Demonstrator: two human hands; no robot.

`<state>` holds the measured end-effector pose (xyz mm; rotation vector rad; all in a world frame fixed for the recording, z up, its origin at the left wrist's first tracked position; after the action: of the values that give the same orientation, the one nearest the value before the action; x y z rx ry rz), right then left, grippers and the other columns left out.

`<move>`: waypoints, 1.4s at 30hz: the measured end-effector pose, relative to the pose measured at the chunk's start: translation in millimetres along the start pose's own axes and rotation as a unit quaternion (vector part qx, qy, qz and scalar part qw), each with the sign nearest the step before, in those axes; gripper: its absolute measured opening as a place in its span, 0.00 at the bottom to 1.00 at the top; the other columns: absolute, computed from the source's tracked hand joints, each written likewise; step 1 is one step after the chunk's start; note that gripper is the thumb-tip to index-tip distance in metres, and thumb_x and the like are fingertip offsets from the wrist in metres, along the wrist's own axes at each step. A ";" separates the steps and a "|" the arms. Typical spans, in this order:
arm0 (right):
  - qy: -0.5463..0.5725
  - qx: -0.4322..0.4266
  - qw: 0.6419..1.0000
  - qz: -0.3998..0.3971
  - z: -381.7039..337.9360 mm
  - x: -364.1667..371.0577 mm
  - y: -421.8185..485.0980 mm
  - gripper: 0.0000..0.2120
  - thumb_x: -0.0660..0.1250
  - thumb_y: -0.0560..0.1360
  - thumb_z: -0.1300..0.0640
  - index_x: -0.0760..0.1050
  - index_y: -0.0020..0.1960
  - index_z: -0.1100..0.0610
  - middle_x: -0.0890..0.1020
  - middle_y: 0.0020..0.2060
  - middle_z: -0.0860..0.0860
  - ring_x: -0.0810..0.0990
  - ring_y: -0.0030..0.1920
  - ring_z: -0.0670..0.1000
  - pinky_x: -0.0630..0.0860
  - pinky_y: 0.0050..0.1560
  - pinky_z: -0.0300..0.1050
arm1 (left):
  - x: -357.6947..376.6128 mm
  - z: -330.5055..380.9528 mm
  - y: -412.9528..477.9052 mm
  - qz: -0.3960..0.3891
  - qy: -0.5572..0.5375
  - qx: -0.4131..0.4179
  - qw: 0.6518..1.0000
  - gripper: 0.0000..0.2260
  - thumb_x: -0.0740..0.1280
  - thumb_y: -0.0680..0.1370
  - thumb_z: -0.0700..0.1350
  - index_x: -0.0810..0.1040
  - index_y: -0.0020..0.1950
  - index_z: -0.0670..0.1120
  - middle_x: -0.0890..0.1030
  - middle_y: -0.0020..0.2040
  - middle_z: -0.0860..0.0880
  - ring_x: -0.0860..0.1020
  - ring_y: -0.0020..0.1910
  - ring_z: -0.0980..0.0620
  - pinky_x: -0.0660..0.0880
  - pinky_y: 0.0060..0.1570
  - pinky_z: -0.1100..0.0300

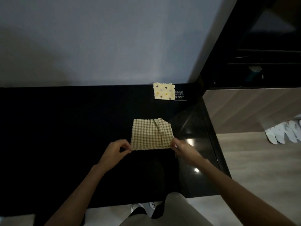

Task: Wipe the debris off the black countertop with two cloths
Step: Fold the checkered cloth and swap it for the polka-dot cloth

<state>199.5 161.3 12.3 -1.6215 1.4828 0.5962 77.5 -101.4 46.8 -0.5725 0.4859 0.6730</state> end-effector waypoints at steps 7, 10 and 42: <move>0.076 0.093 0.991 0.057 13.0 10.0 2.6 0.05 0.58 0.79 0.62 0.66 0.49 0.52 0.78 0.46 0.49 0.79 0.46 0.52 0.71 0.42 0.42 | -1.5 -18.6 -1.7 0.016 -0.064 -0.046 0.997 0.03 0.70 0.74 0.42 0.79 0.44 0.50 0.81 0.45 0.54 0.79 0.47 0.61 0.75 0.54 0.60; 0.181 0.084 0.966 0.162 -3.9 -41.5 24.9 0.06 0.58 0.80 0.64 0.71 0.52 0.55 0.78 0.48 0.49 0.77 0.46 0.47 0.70 0.42 0.29 | -24.1 3.4 17.6 0.081 -0.095 -0.033 0.992 0.02 0.69 0.75 0.40 0.78 0.45 0.47 0.81 0.44 0.51 0.80 0.45 0.60 0.74 0.50 0.65; 0.154 0.114 0.978 0.085 45.6 -24.0 35.6 0.12 0.63 0.77 0.67 0.77 0.52 0.52 0.82 0.48 0.51 0.81 0.49 0.48 0.78 0.48 0.41 | 2.1 -15.4 59.5 0.088 -0.125 -0.139 0.978 0.03 0.70 0.74 0.42 0.79 0.46 0.49 0.82 0.44 0.52 0.80 0.43 0.59 0.76 0.44 0.64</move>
<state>169.3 214.2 -2.2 -1.4624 1.8570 0.2590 34.2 -72.0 14.5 -0.7012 0.2082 0.9786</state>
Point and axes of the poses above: each hand's wrist, its own y-axis towards the middle knuckle, its own x-axis out of the palm, z = x × y, the point moved 4 cm from there along y, towards the middle knuckle
